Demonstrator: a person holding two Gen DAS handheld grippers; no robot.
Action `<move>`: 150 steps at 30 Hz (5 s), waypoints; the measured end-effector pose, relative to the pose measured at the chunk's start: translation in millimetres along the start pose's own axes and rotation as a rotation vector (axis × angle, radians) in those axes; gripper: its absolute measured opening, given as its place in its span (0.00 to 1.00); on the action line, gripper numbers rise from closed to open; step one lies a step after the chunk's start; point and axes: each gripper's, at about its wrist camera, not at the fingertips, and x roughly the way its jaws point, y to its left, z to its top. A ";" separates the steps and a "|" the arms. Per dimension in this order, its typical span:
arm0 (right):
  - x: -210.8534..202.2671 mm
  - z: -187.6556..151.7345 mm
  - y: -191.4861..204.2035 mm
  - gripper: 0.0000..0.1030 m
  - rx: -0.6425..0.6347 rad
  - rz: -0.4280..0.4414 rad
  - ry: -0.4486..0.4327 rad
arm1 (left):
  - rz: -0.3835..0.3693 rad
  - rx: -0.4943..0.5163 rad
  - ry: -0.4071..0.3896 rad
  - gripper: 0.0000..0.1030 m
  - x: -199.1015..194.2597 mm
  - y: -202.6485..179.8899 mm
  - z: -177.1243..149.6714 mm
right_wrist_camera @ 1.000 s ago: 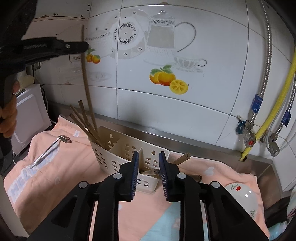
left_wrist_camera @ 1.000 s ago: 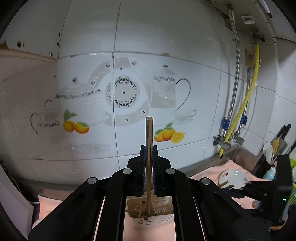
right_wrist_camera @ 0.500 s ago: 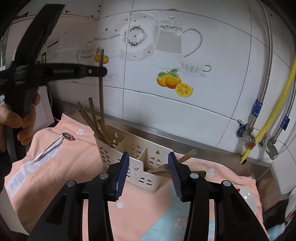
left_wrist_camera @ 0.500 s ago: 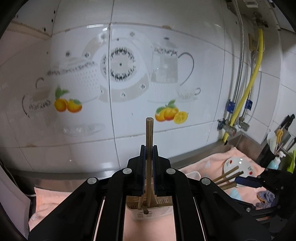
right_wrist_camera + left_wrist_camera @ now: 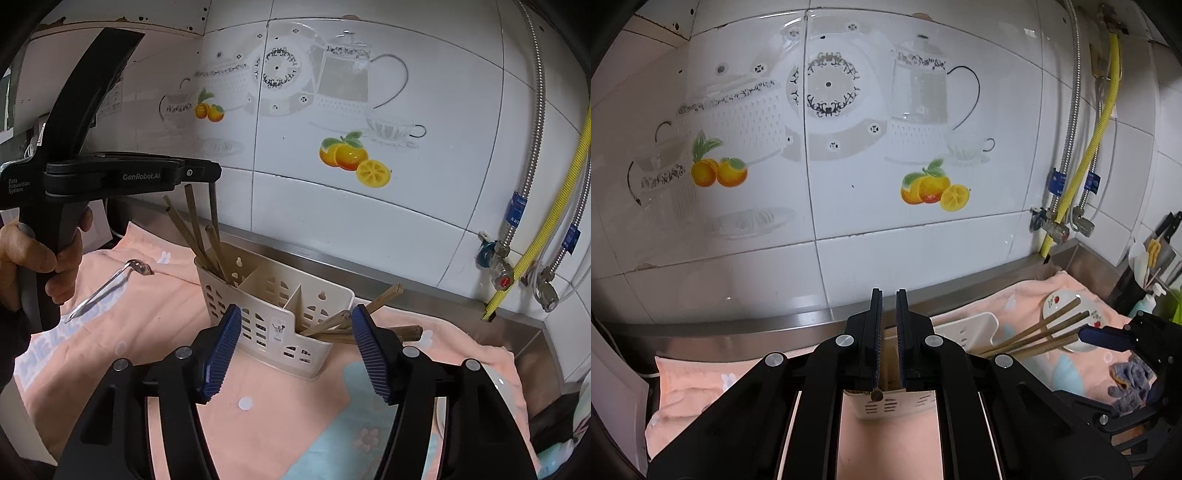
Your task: Organize utensils
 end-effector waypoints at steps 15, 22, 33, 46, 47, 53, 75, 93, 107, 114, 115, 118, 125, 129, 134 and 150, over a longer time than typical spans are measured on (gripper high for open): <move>-9.3 -3.1 -0.8 0.77 0.013 -0.014 -0.015 | 0.039 0.017 -0.022 0.57 -16.0 -2.2 -3.8; -14.6 -3.7 0.7 0.80 0.012 -0.019 -0.026 | 0.046 0.028 -0.034 0.65 -25.6 -6.2 -4.8; -20.5 -4.8 2.7 0.85 0.013 -0.025 -0.030 | 0.087 0.037 -0.056 0.93 -40.5 -5.9 -12.9; -25.7 -9.7 6.4 0.90 0.018 -0.028 -0.033 | 0.096 0.037 -0.079 0.95 -60.2 -2.3 -25.9; -26.5 -10.9 6.3 0.90 0.021 -0.027 -0.033 | 0.097 0.038 -0.083 0.95 -62.4 -2.3 -27.7; -33.2 -16.9 6.4 0.90 0.036 -0.025 -0.036 | 0.103 0.041 -0.090 0.95 -72.5 -1.0 -36.8; -50.6 -38.8 3.9 0.91 0.186 0.025 -0.042 | 0.093 0.041 -0.099 0.95 -106.8 3.4 -69.5; -71.1 -62.0 15.7 0.92 0.216 -0.022 -0.059 | 0.100 0.012 -0.054 0.95 -119.4 7.9 -106.1; -85.7 -74.9 36.6 0.93 0.205 -0.043 -0.060 | 0.105 0.003 -0.054 0.95 -138.0 12.8 -129.2; -94.6 -81.4 46.2 0.93 0.214 -0.041 -0.064 | 0.081 0.010 -0.034 0.95 -145.8 12.9 -145.8; -95.4 -82.6 47.4 0.93 0.214 -0.046 -0.064 | 0.079 0.008 -0.032 0.95 -147.3 13.3 -148.3; -97.6 -87.0 52.4 0.93 0.210 -0.057 -0.061 | 0.073 -0.003 -0.029 0.95 -152.2 15.8 -154.6; -100.1 -95.0 61.7 0.93 0.211 -0.066 -0.050 | 0.056 -0.005 -0.023 0.95 -161.7 17.5 -163.4; -101.7 -99.3 67.3 0.93 0.209 -0.073 -0.044 | 0.045 0.007 -0.020 0.95 -166.2 14.6 -169.4; -104.2 -102.1 71.7 0.93 0.206 -0.081 -0.041 | 0.037 -0.010 -0.012 0.95 -169.8 15.2 -177.7; -112.4 -105.5 80.2 0.93 0.203 -0.093 -0.040 | 0.020 -0.025 0.011 0.95 -170.4 20.3 -193.1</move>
